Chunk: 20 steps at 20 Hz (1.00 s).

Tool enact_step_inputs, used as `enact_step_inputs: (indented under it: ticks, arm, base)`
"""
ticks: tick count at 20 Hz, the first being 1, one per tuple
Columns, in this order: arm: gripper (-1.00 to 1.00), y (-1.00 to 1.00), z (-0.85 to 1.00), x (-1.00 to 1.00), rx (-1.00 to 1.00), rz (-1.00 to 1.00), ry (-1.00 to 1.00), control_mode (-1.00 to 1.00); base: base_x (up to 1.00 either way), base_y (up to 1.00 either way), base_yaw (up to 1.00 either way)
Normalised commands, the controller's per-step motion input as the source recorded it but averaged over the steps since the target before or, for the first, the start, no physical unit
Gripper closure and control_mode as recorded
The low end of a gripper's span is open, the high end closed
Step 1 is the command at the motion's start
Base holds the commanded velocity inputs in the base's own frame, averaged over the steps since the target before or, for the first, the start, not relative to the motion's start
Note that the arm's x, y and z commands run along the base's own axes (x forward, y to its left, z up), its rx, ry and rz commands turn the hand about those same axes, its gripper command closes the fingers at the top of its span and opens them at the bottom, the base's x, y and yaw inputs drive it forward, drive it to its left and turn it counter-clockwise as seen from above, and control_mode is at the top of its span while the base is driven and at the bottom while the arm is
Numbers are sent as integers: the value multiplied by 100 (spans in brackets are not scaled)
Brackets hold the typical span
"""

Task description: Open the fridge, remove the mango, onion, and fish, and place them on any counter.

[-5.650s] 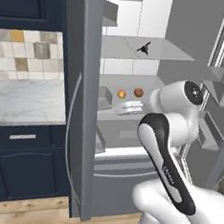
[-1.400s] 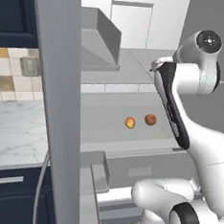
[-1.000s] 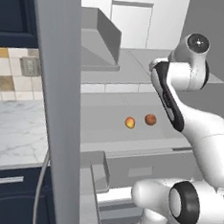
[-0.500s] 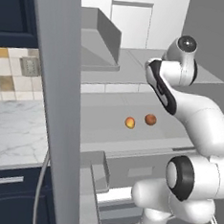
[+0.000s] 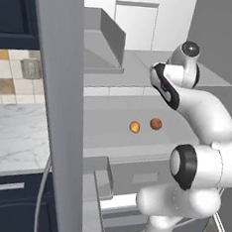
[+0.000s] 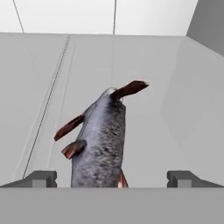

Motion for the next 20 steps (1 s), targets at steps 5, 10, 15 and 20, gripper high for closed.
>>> enact_step_inputs:
  ticks: [5,10,15,20]
  arm:
    - [100,0,-19,33,2,0,0,-100]
    - [100,0,-32,-15,0,0,0,-100]
    - [100,7,-8,-37,1,4,0,-100]
    - [100,4,9,-88,4,9,-6,-100]
  base:
    - [0,0,0]
    - [0,0,0]
    - [0,0,0]
    - [0,0,0]
